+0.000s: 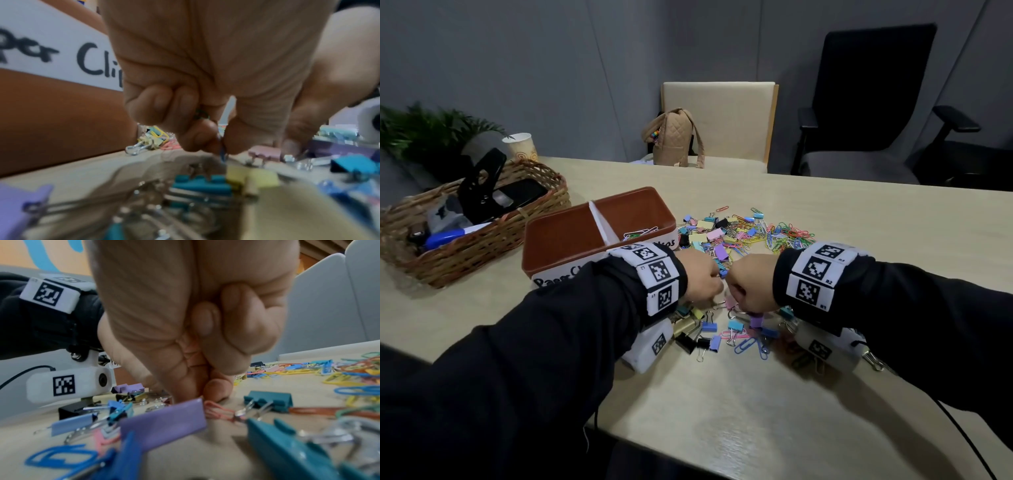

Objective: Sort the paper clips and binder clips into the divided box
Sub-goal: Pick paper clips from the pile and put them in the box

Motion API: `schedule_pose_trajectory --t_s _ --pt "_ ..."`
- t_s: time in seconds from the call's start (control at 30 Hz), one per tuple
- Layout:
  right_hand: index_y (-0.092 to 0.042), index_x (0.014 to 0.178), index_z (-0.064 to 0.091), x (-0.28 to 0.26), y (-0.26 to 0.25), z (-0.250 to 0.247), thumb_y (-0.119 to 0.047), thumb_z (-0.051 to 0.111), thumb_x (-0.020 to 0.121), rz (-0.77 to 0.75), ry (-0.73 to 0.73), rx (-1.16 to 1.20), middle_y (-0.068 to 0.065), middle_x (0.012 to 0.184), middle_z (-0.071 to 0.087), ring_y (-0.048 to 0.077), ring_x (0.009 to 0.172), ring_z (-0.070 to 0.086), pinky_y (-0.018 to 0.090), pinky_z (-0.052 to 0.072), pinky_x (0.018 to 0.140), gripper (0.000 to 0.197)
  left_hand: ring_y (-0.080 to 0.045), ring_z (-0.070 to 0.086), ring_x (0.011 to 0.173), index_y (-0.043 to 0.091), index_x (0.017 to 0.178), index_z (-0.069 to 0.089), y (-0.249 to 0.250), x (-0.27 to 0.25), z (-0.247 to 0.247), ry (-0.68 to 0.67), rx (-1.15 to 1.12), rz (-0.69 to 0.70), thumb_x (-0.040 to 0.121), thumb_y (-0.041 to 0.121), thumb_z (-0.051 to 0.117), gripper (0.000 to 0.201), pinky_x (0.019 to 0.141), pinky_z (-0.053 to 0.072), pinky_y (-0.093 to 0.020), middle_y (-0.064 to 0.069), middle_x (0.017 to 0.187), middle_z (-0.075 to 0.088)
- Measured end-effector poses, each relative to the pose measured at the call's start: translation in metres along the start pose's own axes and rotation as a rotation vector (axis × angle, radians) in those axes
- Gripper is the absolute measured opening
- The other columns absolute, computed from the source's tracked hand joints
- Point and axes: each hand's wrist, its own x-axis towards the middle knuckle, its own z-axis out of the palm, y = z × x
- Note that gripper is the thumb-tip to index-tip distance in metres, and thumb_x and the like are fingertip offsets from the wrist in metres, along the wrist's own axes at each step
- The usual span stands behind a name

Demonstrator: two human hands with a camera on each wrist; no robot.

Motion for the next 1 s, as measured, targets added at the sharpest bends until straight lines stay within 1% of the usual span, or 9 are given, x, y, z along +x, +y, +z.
schedule_pose_trajectory --t_s 0.17,0.3,0.37,0.47,0.6,0.7,0.8,0.9,1.0 --pt "-0.014 0.1 0.06 -0.007 -0.001 -0.003 -0.009 0.053 0.085 -0.017 0.055 0.112 0.003 0.091 0.057 0.019 0.08 0.049 0.026 0.039 0.064 0.017 -0.014 0.036 0.06 0.012 0.07 0.043 -0.009 -0.011 -0.008 0.065 -0.189 0.055 0.099 0.02 0.035 0.031 0.056 0.031 -0.025 -0.001 0.064 0.04" --pt "-0.019 0.118 0.059 -0.016 0.014 -0.014 -0.001 0.048 0.091 0.084 0.075 0.247 0.0 0.106 0.058 0.015 0.089 0.049 0.023 0.039 0.075 0.035 -0.008 0.048 0.052 0.018 0.069 0.055 -0.013 -0.014 -0.004 0.017 -0.371 0.043 0.098 0.016 0.039 0.033 0.058 0.042 -0.022 0.008 0.06 0.06" --pt "-0.015 0.111 0.065 -0.024 0.024 -0.02 -0.002 0.04 0.094 0.117 0.103 0.3 -0.001 0.107 0.062 0.014 0.088 0.05 0.022 0.04 0.073 0.033 -0.002 0.052 0.046 0.016 0.081 0.063 -0.009 -0.017 -0.004 -0.032 -0.496 0.008 0.096 0.007 0.038 0.031 0.054 0.043 -0.019 0.007 0.064 0.065" --pt "-0.01 0.101 0.067 -0.035 0.035 -0.022 -0.003 0.04 0.093 0.157 0.079 0.34 -0.007 0.08 0.055 0.013 0.075 0.049 0.017 0.036 0.055 0.029 0.007 0.054 0.053 0.008 0.096 0.068 0.003 -0.019 -0.006 -0.023 -0.45 0.042 0.091 -0.004 0.037 0.034 0.048 0.039 -0.007 0.009 0.078 0.064" --pt "-0.02 0.087 0.062 -0.038 0.038 -0.01 0.003 0.039 0.089 0.2 0.056 0.397 -0.014 0.071 0.048 0.006 0.066 0.046 0.016 0.033 0.052 0.032 -0.006 0.058 0.074 0.018 0.095 0.072 0.018 -0.02 -0.002 0.069 -0.205 0.142 0.089 0.018 0.054 0.019 0.072 0.049 -0.021 0.01 0.081 0.066" --pt "-0.019 0.086 0.062 -0.037 0.036 -0.005 0.0 0.041 0.09 0.195 0.054 0.439 -0.014 0.07 0.051 0.001 0.062 0.044 0.015 0.033 0.052 0.028 -0.001 0.054 0.062 0.024 0.095 0.071 0.023 -0.019 0.004 0.042 -0.119 0.205 0.081 0.027 0.068 0.014 0.069 0.049 -0.023 0.013 0.064 0.059" --pt "-0.012 0.082 0.061 -0.035 0.034 -0.003 -0.004 0.042 0.092 0.192 0.087 0.509 -0.008 0.066 0.051 0.006 0.058 0.044 0.019 0.035 0.052 0.023 -0.008 0.059 0.067 0.024 0.096 0.072 0.028 -0.016 0.003 0.01 -0.062 0.229 0.08 0.026 0.071 0.016 0.063 0.043 -0.021 0.007 0.074 0.068" --pt "-0.013 0.073 0.057 -0.037 0.033 -0.005 -0.001 0.042 0.09 0.2 0.125 0.563 -0.005 0.059 0.048 0.009 0.052 0.042 0.021 0.036 0.047 0.026 -0.004 0.048 0.062 0.021 0.093 0.07 0.031 -0.015 0.0 0.096 -0.017 0.24 0.084 0.024 0.065 0.011 0.054 0.035 -0.019 0.014 0.066 0.052" --pt "-0.015 0.076 0.061 -0.039 0.032 -0.006 0.007 0.037 0.087 0.18 0.112 0.57 -0.008 0.057 0.047 0.007 0.05 0.042 0.015 0.034 0.042 0.034 -0.015 0.054 0.068 0.015 0.083 0.07 0.031 -0.015 -0.002 0.135 0.018 0.174 0.084 0.043 0.063 0.029 0.056 0.037 -0.022 0.004 0.069 0.057"
